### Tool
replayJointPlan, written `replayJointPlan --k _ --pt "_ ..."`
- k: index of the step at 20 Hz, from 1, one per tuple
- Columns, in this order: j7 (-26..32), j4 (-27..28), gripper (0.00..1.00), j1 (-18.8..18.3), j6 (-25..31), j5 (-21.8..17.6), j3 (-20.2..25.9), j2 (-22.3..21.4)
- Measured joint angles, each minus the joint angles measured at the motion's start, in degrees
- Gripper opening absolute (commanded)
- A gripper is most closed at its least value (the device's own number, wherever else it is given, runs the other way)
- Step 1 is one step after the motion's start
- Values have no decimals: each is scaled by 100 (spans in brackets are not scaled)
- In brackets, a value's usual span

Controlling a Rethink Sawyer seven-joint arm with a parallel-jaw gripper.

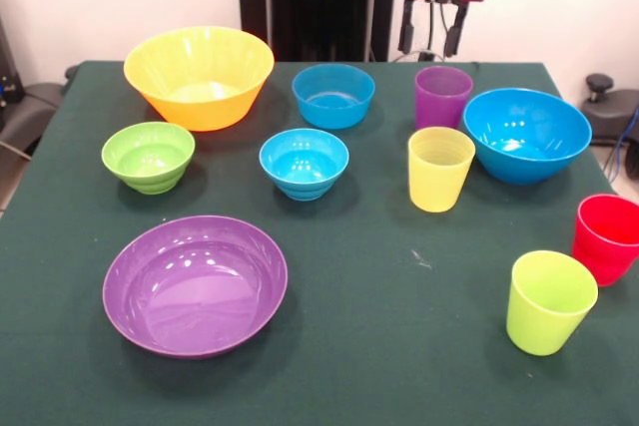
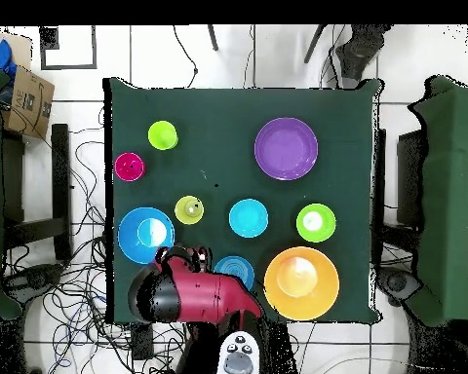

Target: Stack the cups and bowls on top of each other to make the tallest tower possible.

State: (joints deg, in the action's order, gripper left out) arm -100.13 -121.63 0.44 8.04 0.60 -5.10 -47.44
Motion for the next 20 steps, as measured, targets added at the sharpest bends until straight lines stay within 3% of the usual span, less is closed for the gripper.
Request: replayJointPlan --k 20 --pt "-406 58 100 215 -165 5 -125 1194"
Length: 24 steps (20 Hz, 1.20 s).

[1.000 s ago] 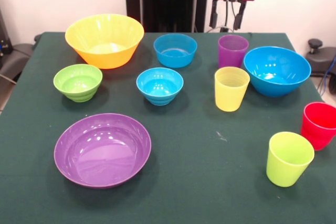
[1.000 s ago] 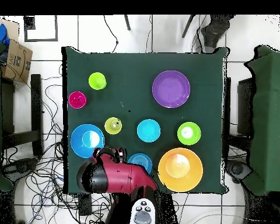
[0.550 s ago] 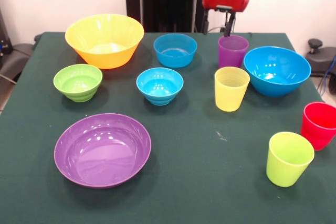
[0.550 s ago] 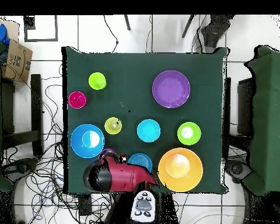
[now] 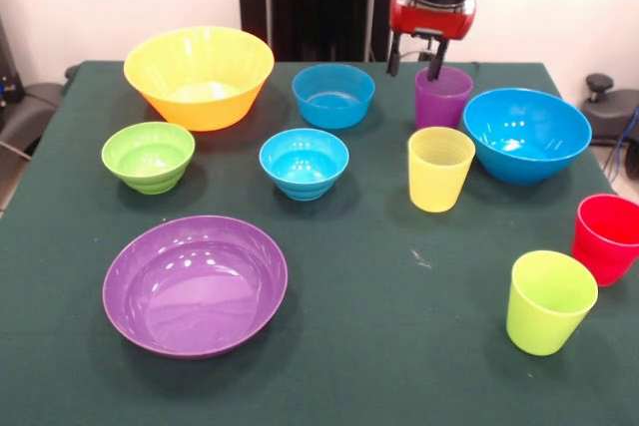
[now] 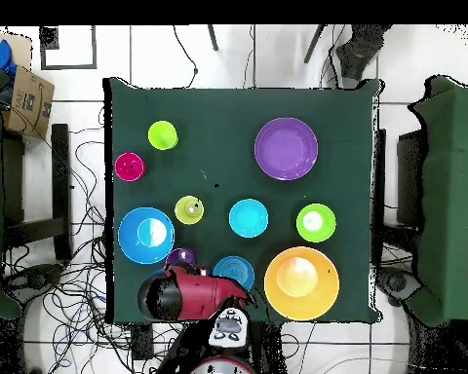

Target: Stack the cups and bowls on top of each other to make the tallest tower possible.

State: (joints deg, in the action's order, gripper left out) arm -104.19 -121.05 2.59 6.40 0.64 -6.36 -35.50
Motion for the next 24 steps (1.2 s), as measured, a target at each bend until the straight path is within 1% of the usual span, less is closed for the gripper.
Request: replayJointPlan --k 4,8,18,24 --pt "-78 83 100 65 -2 1 3 254" --pt "-78 167 100 73 -2 1 2 381" --pt "-78 386 100 75 -4 2 4 665" --pt "-78 418 100 75 -49 2 21 755"
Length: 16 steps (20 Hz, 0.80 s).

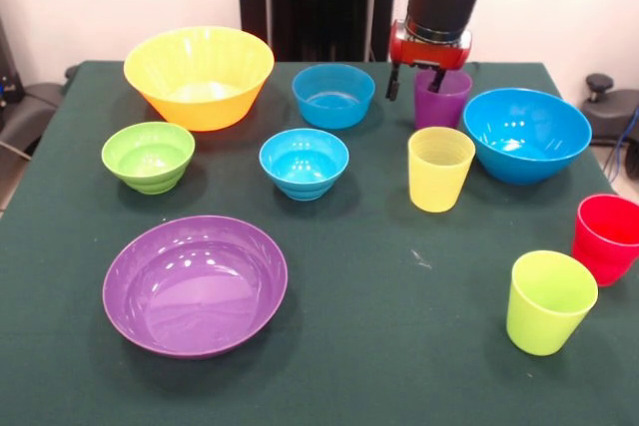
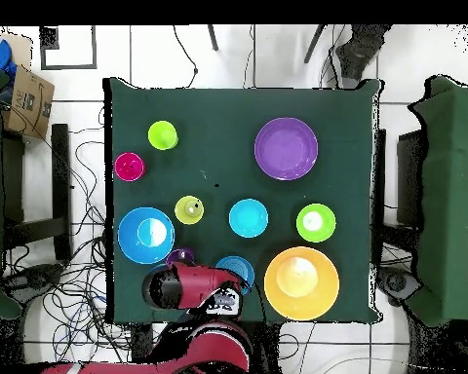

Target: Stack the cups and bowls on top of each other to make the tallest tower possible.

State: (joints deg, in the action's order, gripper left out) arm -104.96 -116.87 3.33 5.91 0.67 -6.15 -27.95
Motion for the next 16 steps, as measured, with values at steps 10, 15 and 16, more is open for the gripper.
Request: replayJointPlan --k 10,15,16 --pt "-3 0 100 114 -171 0 14 4" --pt "-58 -1 100 194 -227 0 13 -64" --pt "-79 -1 100 208 -244 0 12 -82"
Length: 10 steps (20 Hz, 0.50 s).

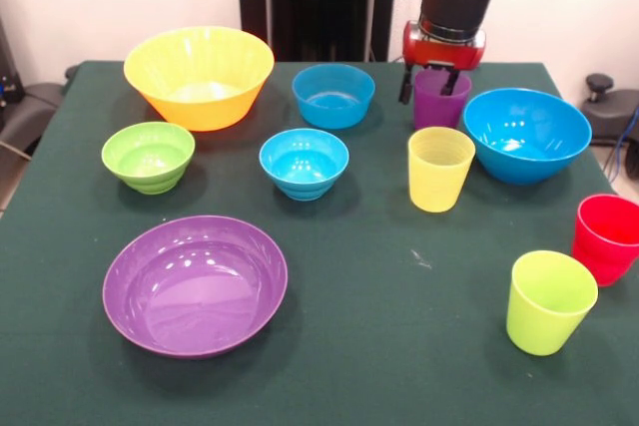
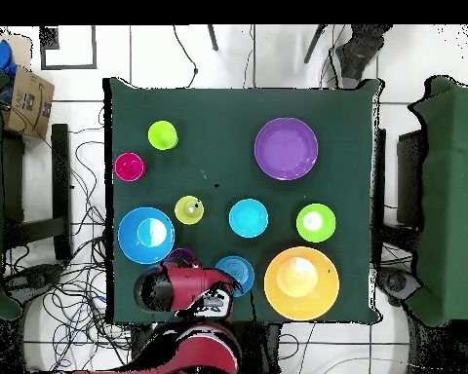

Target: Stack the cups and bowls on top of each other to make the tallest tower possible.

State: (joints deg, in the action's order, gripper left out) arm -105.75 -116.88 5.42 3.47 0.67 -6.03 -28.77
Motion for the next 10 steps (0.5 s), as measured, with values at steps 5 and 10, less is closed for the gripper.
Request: replayJointPlan --k 5,10 --pt "-158 -2 100 109 -67 -1 -43 -104" --pt "-295 -2 100 211 -68 -1 -73 -215"
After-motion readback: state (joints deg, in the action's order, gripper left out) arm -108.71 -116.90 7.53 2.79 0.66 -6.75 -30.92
